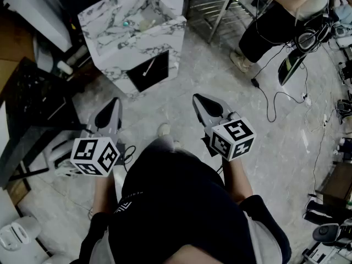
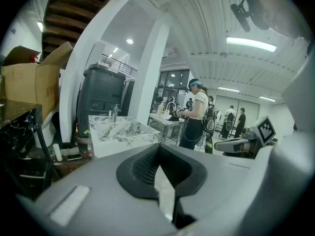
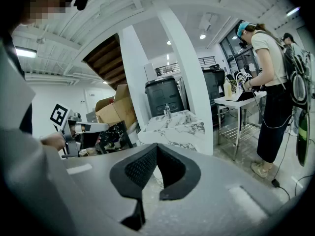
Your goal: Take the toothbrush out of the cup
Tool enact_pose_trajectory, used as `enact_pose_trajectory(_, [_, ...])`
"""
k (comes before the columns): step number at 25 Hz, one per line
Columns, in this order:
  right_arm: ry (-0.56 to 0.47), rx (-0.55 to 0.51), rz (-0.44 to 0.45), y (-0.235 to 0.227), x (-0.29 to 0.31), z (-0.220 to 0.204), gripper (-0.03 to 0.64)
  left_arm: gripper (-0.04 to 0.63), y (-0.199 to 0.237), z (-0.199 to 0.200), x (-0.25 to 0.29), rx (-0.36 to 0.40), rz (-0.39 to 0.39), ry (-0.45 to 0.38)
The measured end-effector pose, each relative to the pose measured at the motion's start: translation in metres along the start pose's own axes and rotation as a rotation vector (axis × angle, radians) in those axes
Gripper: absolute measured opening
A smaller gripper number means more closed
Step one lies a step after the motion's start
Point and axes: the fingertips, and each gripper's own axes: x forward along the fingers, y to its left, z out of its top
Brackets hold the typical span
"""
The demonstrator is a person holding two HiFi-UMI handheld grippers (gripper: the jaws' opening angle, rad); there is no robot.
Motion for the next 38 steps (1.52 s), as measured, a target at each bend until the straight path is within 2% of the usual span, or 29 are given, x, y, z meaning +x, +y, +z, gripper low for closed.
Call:
enact_pose_trajectory(8, [-0.004,0.017,-0.030,-0.004,-0.009,-0.005,0.002,0.017,-0.022,0.000,0.011,0.023,-0.058,0.006])
enact_pose_trajectory(15, [-0.022,0.022,0.008,0.003,0.001,0.002,0.003,0.020,-0.013,-0.002,0.007,0.022,-0.059,0.004])
enact_pose_trajectory(25, [0.034,0.011,0.038,0.000,0.021,-0.006,0.003,0.123,-0.007,-0.002,0.013,0.054,-0.047,0.020])
enact_pose_trajectory(33, [0.065,0.013,0.089,0.006,0.053,0.000,0.003,0.152,0.014,0.008,0.033,0.043,-0.041,0.011])
enact_pose_trajectory(38, [0.078,0.018,0.072,-0.010,0.079,0.007,0.003,0.166,0.031,0.014,0.068,0.068,-0.073,0.023])
